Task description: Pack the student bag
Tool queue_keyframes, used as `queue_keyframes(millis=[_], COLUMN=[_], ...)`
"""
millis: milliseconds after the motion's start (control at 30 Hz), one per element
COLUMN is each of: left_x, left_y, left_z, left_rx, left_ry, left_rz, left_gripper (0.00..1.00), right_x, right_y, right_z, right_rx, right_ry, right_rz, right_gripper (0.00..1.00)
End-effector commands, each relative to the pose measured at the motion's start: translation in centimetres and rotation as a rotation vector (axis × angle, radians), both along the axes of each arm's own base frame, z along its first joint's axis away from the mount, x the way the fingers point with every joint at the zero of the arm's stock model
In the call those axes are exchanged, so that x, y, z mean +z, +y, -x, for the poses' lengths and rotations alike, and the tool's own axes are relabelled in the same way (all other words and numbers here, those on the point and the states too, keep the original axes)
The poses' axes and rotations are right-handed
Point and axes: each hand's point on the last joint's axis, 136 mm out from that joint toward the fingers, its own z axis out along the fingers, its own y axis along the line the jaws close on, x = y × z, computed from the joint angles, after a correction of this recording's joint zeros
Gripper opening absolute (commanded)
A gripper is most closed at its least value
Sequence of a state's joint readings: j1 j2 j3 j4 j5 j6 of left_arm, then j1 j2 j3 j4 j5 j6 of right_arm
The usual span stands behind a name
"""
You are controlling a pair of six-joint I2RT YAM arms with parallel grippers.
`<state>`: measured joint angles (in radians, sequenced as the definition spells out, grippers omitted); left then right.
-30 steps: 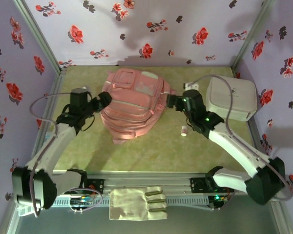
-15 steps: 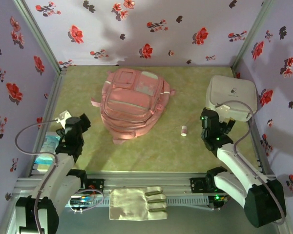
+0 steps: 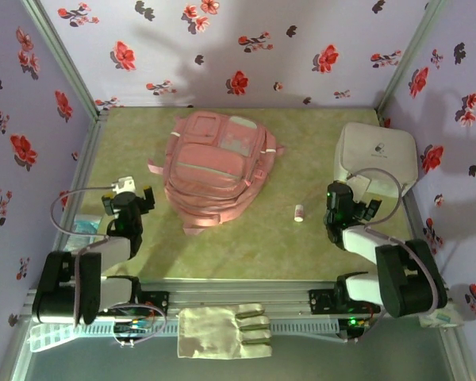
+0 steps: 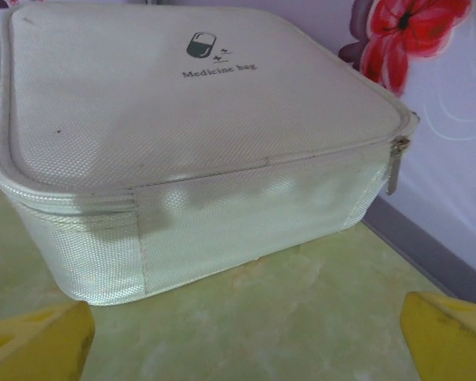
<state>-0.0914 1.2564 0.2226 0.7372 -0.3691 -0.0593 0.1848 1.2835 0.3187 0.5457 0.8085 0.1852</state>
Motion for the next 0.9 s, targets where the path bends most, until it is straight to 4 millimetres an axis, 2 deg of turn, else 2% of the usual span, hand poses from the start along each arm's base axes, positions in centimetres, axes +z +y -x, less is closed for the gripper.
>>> queue_keyframes(millis=[0,167,300,400,433,567,633,733,867], left_x=[3.3,1.9,0.2,-0.6,0.3,0.2,0.0,0.0,0.0], left_y=[-1.3,-1.5,-1.6,-1.6,-1.7,-1.5,-0.8,0.2,0.2], left_z=[-2.3,-3.9,-4.3,-4.4,-5.1,-5.6,-5.9,-5.6,-5.7], left_rx=[-0.104,-0.143,-0.152,-0.156,-0.159,-0.152,-0.104,-0.053,-0.054], left_ry=[-0.158,-0.107,-0.079,-0.066,-0.083,-0.061,-0.033,-0.046,-0.047], left_rz=[-0.009,0.004,0.008,0.009,0.01,0.014,0.023,0.041,0.042], left_gripper=[0.99,0.99,0.99,1.0,0.99,1.0,1.0,1.0,1.0], right_x=[2.1,1.4,1.8,1.0,0.7,0.0,-0.1,-1.2,-1.4], right_y=[0.2,0.3,0.9,1.6,1.9,2.9,2.9,3.0,2.8], right_z=[-2.2,-3.3,-3.9,-4.3,-4.4,-5.2,-5.3,-5.9,-6.2], right_rx=[0.044,0.097,0.168,0.23,0.246,0.311,0.313,0.317,0.299], right_ry=[-0.104,-0.069,-0.125,-0.162,-0.173,-0.154,-0.147,-0.136,-0.094], right_rz=[-0.03,-0.075,-0.073,-0.104,-0.106,-0.107,-0.111,-0.101,-0.121], right_gripper=[0.99,0.99,0.99,0.99,0.99,0.99,0.99,0.99,0.99])
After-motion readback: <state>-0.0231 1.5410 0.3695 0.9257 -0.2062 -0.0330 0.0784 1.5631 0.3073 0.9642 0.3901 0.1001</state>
